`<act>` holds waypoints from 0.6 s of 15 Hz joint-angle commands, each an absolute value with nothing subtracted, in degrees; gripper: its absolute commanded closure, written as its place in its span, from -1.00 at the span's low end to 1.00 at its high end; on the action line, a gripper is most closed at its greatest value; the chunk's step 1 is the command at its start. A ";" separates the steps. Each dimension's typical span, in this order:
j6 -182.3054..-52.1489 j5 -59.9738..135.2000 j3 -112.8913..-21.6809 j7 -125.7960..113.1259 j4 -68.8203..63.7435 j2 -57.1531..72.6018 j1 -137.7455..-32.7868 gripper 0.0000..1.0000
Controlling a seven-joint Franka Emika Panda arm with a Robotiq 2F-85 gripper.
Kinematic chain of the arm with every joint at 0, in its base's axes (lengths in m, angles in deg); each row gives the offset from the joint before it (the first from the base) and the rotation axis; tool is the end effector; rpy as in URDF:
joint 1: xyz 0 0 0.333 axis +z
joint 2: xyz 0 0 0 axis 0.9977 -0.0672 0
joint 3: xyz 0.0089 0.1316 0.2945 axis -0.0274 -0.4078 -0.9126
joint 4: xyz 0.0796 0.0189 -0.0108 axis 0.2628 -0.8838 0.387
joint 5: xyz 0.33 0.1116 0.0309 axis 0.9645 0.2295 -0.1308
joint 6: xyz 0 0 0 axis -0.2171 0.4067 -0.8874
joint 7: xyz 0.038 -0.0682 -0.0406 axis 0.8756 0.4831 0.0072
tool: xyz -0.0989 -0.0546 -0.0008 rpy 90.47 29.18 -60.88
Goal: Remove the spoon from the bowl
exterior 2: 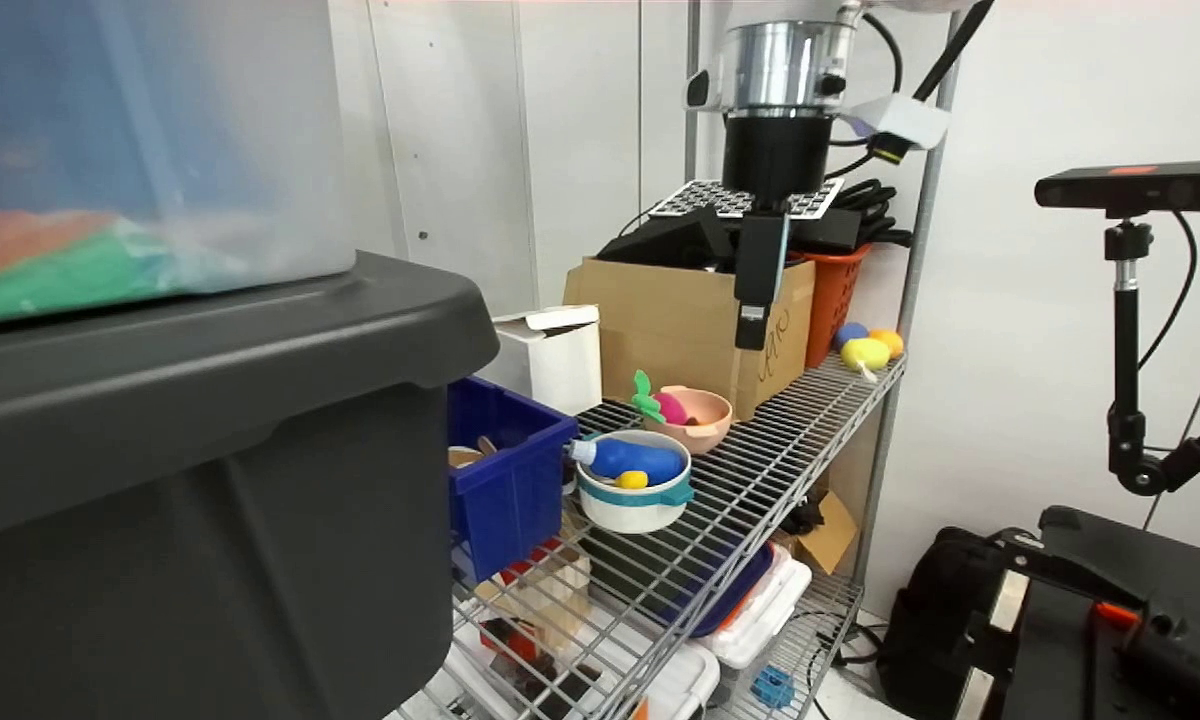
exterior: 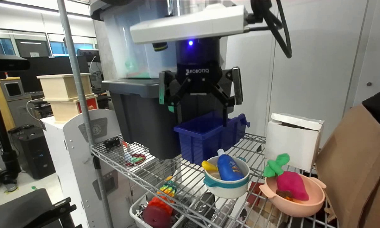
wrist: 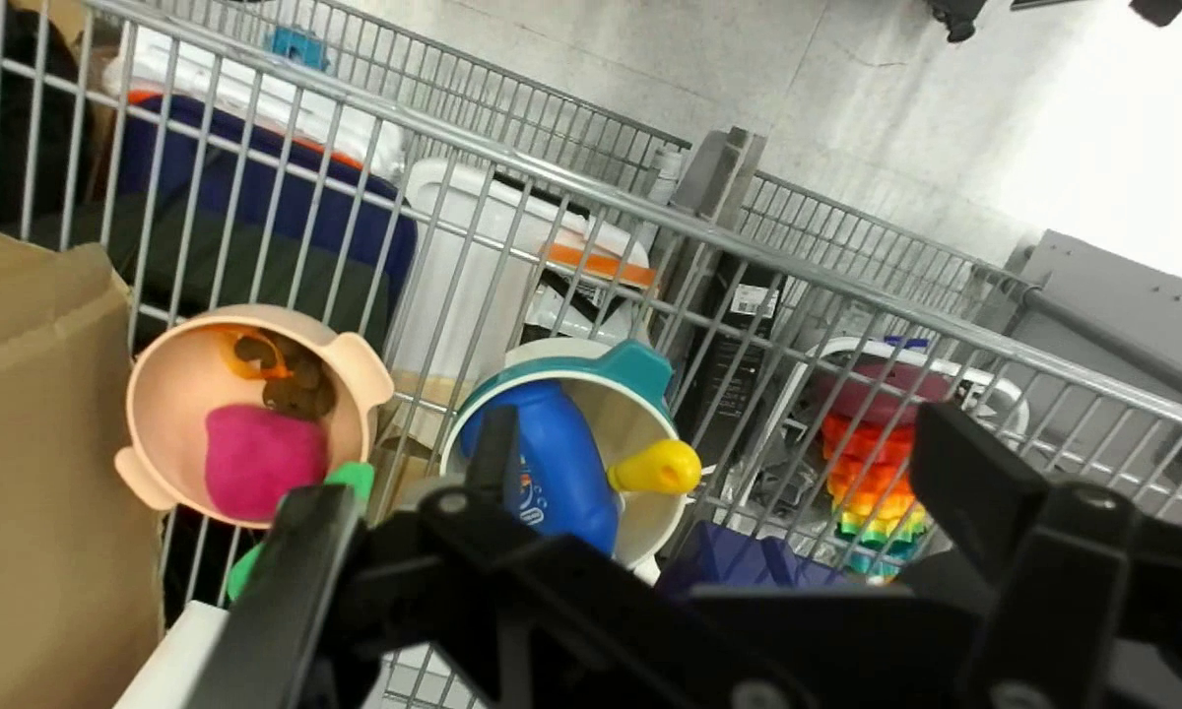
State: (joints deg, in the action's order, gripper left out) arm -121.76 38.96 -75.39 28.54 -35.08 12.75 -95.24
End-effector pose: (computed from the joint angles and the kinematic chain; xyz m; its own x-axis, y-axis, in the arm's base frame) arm 0.5298 -0.0469 0.3354 0.8948 0.4448 0.0390 0.4439 -0.8956 0.0284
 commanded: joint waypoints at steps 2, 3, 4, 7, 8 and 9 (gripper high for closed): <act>-122.08 43.64 -73.48 27.34 -40.59 19.23 -94.03 -1.00; -122.63 43.67 -73.05 25.29 -40.70 18.98 -93.60 -1.00; -123.24 43.47 -72.74 22.38 -40.50 18.11 -93.15 -1.00; -127.10 41.55 -72.03 14.10 -41.59 16.60 -91.96 -1.00; -128.31 40.93 -71.83 11.98 -42.13 16.40 -91.55 -1.00; -129.85 40.62 -71.58 10.06 -42.71 16.35 -91.18 -1.00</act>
State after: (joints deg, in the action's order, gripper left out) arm -125.55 42.02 -73.07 16.13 -41.11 16.72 -93.16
